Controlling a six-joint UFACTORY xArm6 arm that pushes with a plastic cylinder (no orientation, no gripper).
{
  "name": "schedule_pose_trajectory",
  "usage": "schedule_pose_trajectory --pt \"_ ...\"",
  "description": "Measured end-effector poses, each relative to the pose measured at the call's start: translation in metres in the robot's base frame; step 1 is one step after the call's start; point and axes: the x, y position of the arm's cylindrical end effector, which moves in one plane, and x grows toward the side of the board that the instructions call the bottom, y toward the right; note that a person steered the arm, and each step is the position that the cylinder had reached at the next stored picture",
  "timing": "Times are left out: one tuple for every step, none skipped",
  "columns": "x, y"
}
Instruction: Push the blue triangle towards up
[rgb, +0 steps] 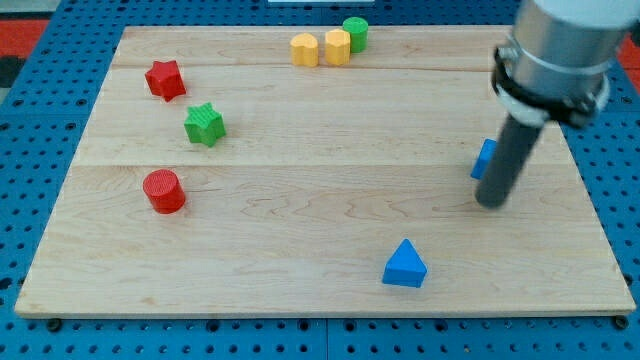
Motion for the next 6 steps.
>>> schedule_pose_trajectory --pt "0.092 0.012" --pt "0.091 -0.047" --pt "0.091 -0.095" --pt "0.06 -0.093" --pt "0.035 -0.097" --pt "0.0 -0.014"
